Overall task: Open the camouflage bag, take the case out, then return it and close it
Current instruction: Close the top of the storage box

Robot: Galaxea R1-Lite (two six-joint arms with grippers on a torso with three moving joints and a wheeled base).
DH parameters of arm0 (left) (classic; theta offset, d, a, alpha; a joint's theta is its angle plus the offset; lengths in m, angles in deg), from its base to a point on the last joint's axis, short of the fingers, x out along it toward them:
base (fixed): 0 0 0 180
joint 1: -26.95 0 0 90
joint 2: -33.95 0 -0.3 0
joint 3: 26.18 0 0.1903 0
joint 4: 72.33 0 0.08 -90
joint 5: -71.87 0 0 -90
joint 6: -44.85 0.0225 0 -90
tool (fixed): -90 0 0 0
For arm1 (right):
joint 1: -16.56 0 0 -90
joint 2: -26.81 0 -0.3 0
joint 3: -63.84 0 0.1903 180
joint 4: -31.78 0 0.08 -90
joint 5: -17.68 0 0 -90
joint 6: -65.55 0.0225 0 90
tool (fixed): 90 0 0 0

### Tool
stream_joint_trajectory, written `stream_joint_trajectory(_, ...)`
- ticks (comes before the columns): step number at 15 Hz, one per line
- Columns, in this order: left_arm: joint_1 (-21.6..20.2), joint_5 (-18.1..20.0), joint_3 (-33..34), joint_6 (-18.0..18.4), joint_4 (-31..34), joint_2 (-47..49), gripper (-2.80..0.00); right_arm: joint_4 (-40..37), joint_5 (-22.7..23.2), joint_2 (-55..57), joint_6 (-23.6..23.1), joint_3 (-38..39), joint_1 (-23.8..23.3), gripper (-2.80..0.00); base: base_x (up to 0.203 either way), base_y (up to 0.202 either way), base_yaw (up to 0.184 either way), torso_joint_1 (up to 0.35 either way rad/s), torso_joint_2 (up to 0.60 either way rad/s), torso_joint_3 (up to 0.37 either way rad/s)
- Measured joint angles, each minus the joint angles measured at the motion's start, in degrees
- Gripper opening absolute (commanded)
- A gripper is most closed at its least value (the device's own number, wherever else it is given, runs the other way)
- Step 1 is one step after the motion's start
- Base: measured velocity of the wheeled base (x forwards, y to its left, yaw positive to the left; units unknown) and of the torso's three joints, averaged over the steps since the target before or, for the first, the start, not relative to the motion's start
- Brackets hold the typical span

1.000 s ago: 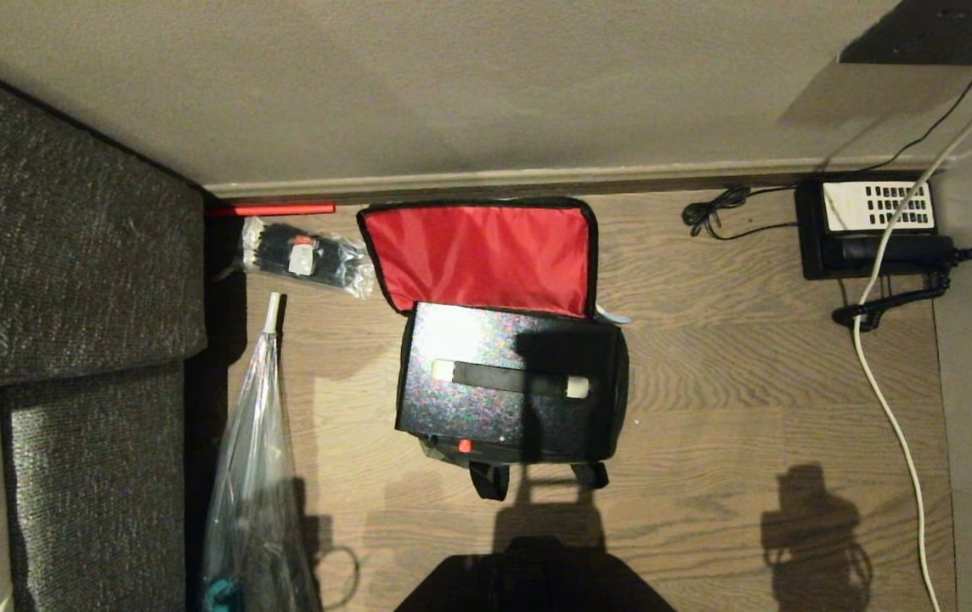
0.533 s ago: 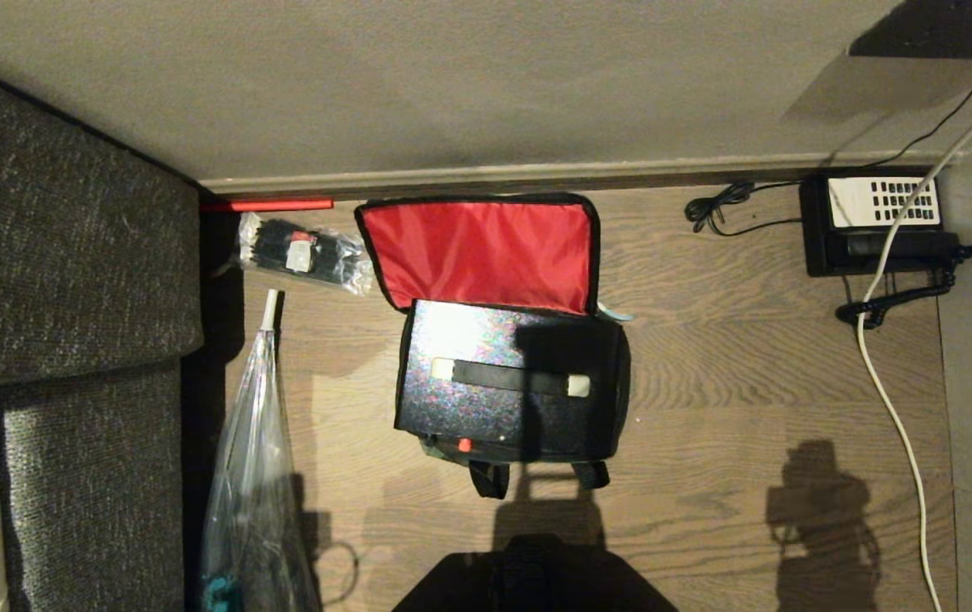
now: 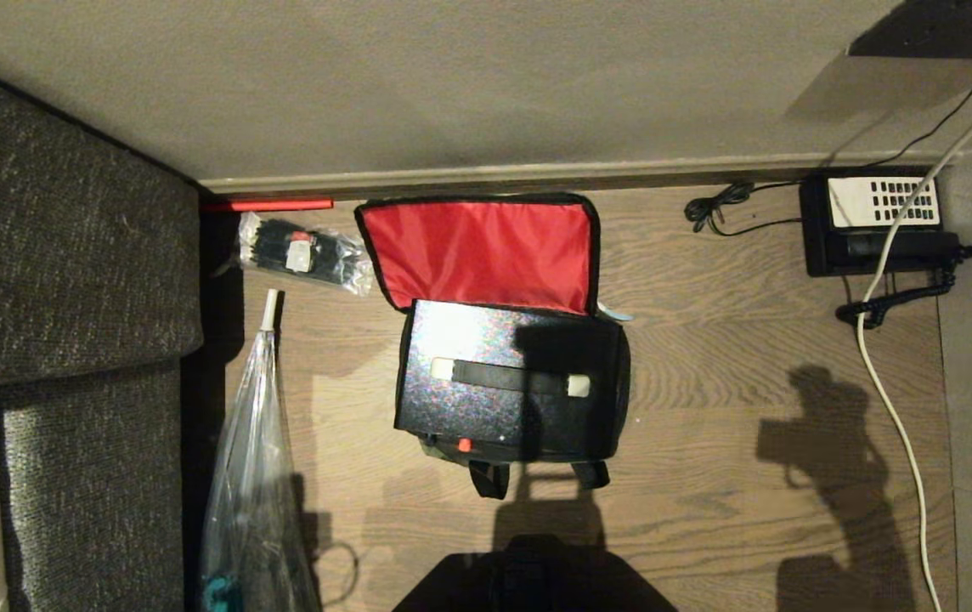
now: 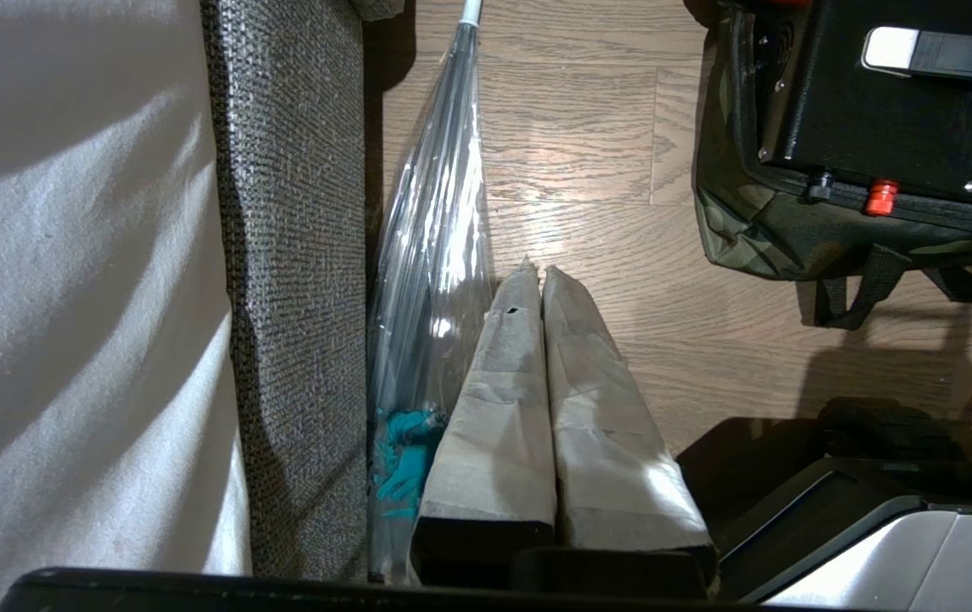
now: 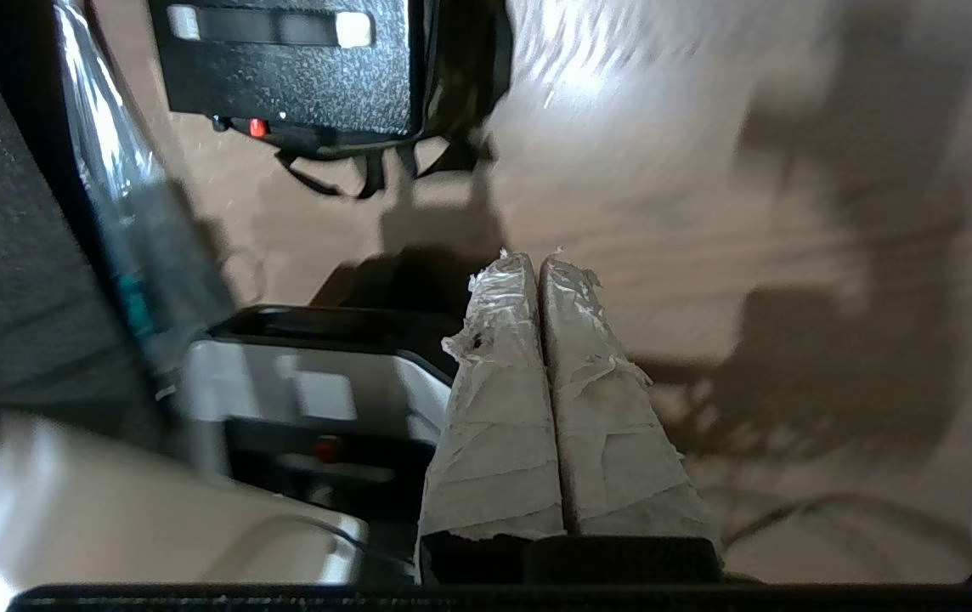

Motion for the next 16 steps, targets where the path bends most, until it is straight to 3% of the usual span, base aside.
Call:
stream_joint_trajectory(3, 0.0, 0.0, 0.0, 0.0, 0.0, 0.0, -2.80, 16.8, 1.8, 26.4, 2.7, -1.4, 1.5, -2.80, 0.000, 0.000, 0.000, 0.000, 0.00, 0.000)
stream_joint_trajectory(4, 0.0, 0.0, 0.0, 0.0, 0.0, 0.0, -2.80, 23.8, 3.1, 35.1, 3.8, -1.9, 2.3, 0.00, 0.000, 0.000, 0.000, 0.000, 0.00, 0.000)
stream_joint_trajectory(6, 0.0, 0.0, 0.0, 0.0, 0.0, 0.0, -2.80, 37.6, 5.6, 50.2, 7.0, -4.3, 4.5, 0.00, 0.000, 0.000, 0.000, 0.000, 0.00, 0.000)
stream_joint_trajectory(8, 0.0, 0.0, 0.0, 0.0, 0.0, 0.0, -2.80, 53.3, 7.7, 62.5, 13.4, -9.2, 8.4, 0.00, 0.000, 0.000, 0.000, 0.000, 0.00, 0.000)
stream_joint_trajectory(11, 0.0, 0.0, 0.0, 0.0, 0.0, 0.0, -2.80, 74.3, 9.2, 72.1, 19.6, -13.9, 13.9, 0.00, 0.000, 0.000, 0.000, 0.000, 0.00, 0.000)
stream_joint_trajectory(16, 0.0, 0.0, 0.0, 0.0, 0.0, 0.0, -2.80, 90.6, 17.4, 79.4, 11.5, -15.6, 17.9, 0.00, 0.000, 0.000, 0.000, 0.000, 0.00, 0.000)
